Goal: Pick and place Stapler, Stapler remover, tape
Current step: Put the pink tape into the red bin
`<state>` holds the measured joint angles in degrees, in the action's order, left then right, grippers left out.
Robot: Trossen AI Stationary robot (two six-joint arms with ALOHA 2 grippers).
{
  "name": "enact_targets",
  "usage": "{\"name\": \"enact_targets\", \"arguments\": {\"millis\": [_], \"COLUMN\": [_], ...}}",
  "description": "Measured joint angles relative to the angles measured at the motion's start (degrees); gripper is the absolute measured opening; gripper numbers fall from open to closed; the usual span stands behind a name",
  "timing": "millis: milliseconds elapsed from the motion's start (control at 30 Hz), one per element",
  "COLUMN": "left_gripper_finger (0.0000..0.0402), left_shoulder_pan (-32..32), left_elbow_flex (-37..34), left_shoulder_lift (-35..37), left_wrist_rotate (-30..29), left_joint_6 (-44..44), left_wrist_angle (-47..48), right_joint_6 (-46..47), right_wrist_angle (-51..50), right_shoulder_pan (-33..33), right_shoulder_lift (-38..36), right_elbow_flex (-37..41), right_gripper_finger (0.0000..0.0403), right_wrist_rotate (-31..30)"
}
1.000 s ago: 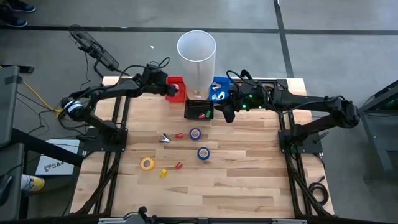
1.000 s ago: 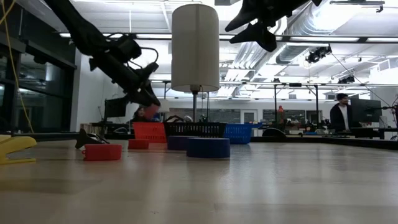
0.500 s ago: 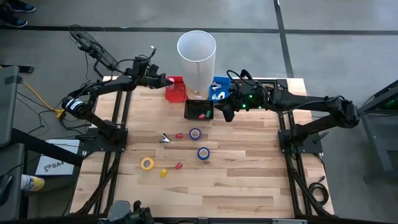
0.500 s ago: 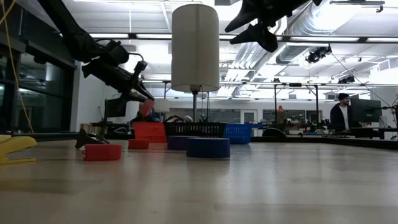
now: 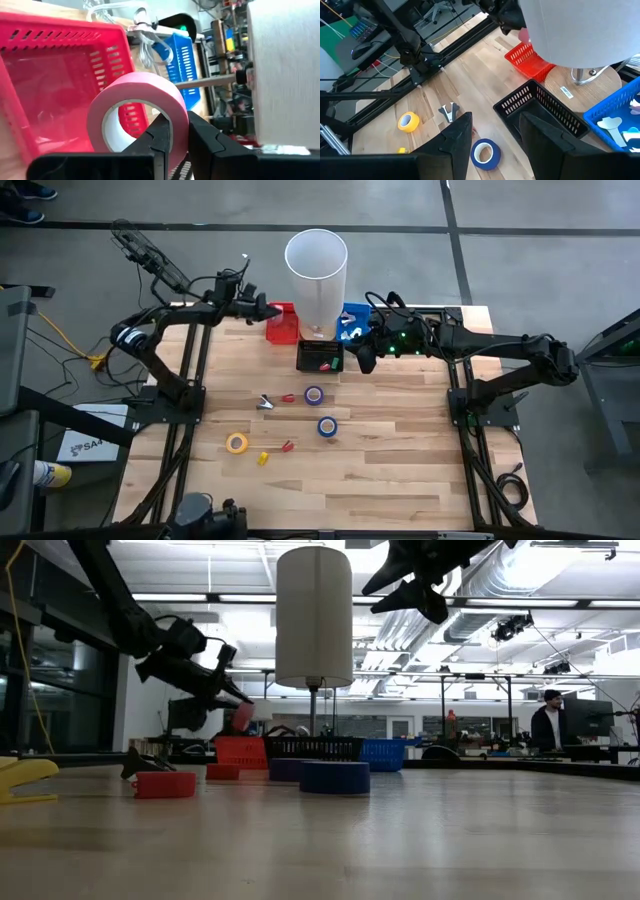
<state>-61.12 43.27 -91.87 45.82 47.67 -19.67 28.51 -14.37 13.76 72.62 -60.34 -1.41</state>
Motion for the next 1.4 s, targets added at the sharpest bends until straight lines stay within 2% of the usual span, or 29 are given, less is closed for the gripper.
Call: {"name": "enact_targets", "arguments": {"millis": [400,600,800,900,1400], "left_gripper_finger": [0.0037,0.0039,0.0127,0.0153,0.0166], "left_shoulder_pan": [-0.5,-0.5,-0.5,-0.5,-0.8], "left_elbow_flex": [0.0,0.0,0.0,0.0,0.0], "left_shoulder_lift": [-5.2,-5.6,-5.6,-5.6,-4.9], "left_wrist_rotate": [1.1,1.4,1.3,1.2,0.7], "left_joint_6": [0.8,0.7,0.6,0.6,0.9], "left_wrist_angle": [-1.3,-1.9,-1.2,-1.2,-1.2], "right_joint_6": [0.0,1.1,1.1,1.1,1.1], "right_wrist_angle": [0.0,0.0,0.0,0.0,-0.1], "right_shoulder_pan": [0.0,0.0,0.0,0.0,0.0], "right_shoulder_lift": [0.0,0.0,0.0,0.0,0.0], "right_elbow_flex": [0.0,0.0,0.0,0.0,0.0], "right_gripper_finger": [0.0156,0.0156,0.0156,0.0156,0.0156], "right_wrist_rotate": [-0.3,-0.4,-0.4,-0.3,0.5]}}
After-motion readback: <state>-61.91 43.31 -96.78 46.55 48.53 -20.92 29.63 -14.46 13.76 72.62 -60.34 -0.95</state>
